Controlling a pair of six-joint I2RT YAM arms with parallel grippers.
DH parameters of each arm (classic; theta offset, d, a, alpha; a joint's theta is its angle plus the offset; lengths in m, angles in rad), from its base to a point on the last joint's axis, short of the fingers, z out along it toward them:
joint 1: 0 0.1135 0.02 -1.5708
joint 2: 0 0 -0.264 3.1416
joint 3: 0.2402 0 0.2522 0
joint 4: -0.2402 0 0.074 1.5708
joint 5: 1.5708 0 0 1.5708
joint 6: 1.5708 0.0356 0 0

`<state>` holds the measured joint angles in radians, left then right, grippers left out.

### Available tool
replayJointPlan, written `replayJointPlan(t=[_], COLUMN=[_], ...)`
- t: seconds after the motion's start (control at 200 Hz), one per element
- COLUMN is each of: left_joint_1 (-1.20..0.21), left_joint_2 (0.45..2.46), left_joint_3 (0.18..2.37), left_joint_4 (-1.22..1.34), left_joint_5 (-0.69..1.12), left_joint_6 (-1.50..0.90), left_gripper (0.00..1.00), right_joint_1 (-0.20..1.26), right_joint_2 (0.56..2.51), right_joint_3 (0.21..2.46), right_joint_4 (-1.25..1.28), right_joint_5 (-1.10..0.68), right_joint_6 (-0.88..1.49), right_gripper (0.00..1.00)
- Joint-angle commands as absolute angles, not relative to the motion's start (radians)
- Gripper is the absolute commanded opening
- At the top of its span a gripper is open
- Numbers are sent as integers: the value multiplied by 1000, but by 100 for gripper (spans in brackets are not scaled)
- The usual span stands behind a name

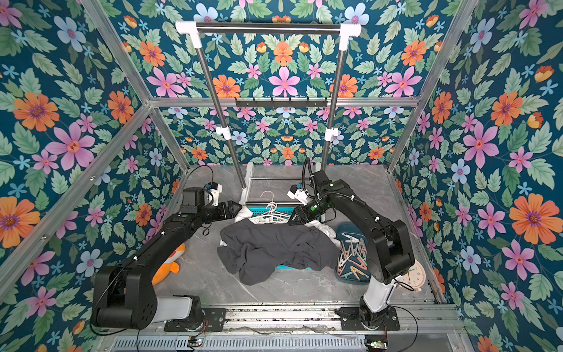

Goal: Use clothespins to secure the t-shirt on both sides of the hanger
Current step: Pick up the hanger from the basket.

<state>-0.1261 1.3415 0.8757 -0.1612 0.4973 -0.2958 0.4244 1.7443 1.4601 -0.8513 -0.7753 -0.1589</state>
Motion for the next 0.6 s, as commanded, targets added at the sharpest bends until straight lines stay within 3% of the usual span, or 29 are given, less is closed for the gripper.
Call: replayJointPlan(t=[0.0, 0.355, 0.595], left_joint_1=[-128, -132, -133], left_joint_2=[1331, 1320, 1325], left_joint_3=[880, 870, 874], left_joint_4=[-160, -149, -147], left_joint_5=[498, 489, 489], left_joint_6=[-287, -288, -288], left_gripper=[89, 90, 89], right_joint_1=[426, 426, 424], right_joint_2=[1745, 1826, 1795], right_joint_3=[1445, 1460, 1455], right_joint_4=[-838, -843, -833], right_joint_5=[-786, -777, -839], right_joint_6=[-166, -172, -164], right_gripper=[48, 55, 46])
